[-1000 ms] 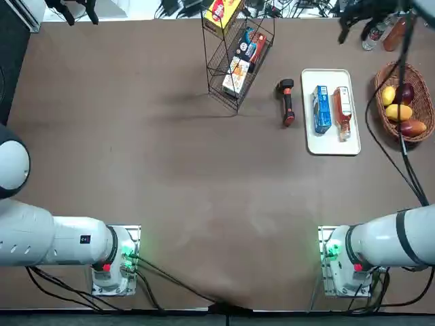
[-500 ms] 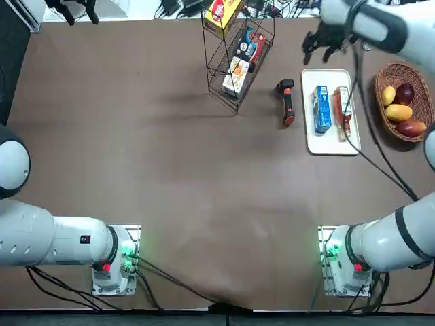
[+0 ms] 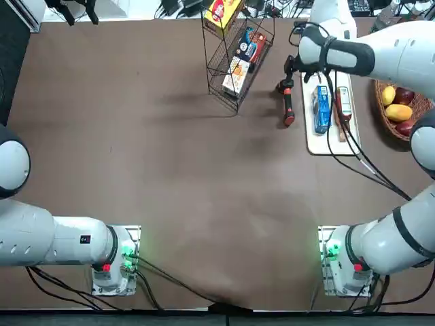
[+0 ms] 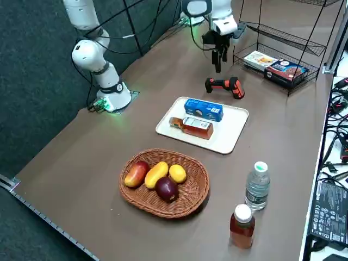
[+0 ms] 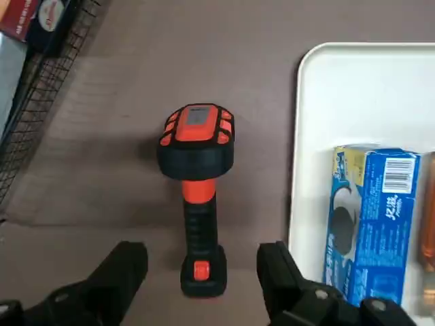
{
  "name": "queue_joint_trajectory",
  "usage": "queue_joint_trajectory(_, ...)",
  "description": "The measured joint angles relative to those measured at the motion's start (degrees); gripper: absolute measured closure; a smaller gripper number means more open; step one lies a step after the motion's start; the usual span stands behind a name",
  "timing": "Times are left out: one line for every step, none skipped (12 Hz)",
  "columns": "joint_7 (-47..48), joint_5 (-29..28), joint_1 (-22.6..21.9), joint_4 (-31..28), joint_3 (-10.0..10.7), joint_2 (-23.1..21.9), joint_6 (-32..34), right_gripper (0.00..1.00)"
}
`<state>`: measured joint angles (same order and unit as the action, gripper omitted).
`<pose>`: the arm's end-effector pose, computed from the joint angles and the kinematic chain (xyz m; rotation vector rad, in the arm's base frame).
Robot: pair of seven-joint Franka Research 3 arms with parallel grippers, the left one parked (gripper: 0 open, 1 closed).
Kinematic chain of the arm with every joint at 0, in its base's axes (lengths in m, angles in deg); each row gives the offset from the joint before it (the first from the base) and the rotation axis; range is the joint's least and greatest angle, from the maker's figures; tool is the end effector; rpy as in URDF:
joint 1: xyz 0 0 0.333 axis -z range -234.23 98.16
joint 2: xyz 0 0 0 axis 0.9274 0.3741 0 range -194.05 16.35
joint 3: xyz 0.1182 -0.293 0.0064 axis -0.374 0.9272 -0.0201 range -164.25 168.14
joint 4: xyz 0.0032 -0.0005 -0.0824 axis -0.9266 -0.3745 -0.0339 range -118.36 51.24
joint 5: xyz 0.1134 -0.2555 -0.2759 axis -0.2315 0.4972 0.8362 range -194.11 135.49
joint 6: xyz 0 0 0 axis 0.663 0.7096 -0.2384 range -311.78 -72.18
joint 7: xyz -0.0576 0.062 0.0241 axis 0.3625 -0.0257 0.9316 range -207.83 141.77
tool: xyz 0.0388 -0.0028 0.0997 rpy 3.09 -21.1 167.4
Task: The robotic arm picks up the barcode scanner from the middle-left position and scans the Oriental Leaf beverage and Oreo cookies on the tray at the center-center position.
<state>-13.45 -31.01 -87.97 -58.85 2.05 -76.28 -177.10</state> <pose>0.5527 0.2002 0.3380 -3.1159 0.0228 -0.0076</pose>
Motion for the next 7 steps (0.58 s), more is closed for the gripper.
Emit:
queue_joint_trajectory(0.02,0.00,0.08,-1.38,0.04,0.17,-2.29,0.00)
queue_joint_trajectory(0.21,-0.02,0.10,-2.52,0.07,0.51,-4.35,0.00)
queue_joint_trajectory(0.74,-0.04,0.10,-3.35,0.07,1.06,-6.15,0.00)
queue_joint_trajectory(1.29,-0.05,0.10,-3.87,0.07,1.78,-7.56,0.00)
queue_joint_trajectory(1.65,-0.05,0.10,-4.09,0.07,2.52,-8.42,0.00)
queue_joint_trajectory(1.86,-0.05,0.10,-4.12,0.07,3.20,-8.80,0.00)
queue_joint_trajectory(1.93,-0.06,0.09,-4.13,0.07,3.80,-9.07,0.00)
